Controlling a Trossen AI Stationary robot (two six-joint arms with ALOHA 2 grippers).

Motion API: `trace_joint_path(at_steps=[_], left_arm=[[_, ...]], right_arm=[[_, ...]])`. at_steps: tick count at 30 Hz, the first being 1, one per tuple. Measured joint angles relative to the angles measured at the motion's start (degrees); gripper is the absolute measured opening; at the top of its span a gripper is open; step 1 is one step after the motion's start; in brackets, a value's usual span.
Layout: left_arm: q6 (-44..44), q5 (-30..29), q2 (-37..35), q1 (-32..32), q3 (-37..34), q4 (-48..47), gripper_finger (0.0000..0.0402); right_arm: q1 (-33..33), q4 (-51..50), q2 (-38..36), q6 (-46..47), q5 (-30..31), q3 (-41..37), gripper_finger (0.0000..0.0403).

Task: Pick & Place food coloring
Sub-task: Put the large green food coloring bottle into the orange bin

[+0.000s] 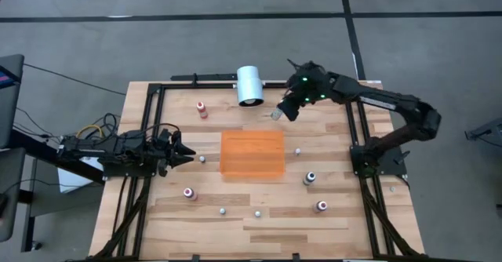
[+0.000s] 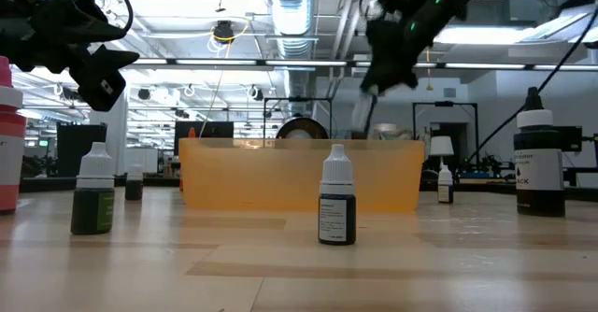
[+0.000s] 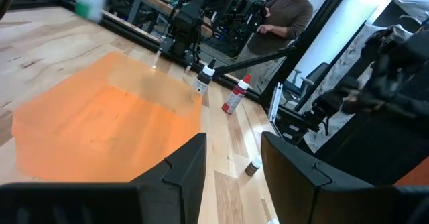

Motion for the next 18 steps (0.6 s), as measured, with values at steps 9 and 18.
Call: trace_joint_path(at_steps=[9,18], left_arm=[[0.2,0.0,0.0,0.0,0.0,0.0,0.0134],[0.2,0.0,0.0,0.0,0.0,0.0,0.0134]], right_arm=[[7.9,2.0,-12.8,6.0,-1.5,0.0,0.0118],[18.5,12.7,-17.9,8.9,-1.5,0.0,0.0115]])
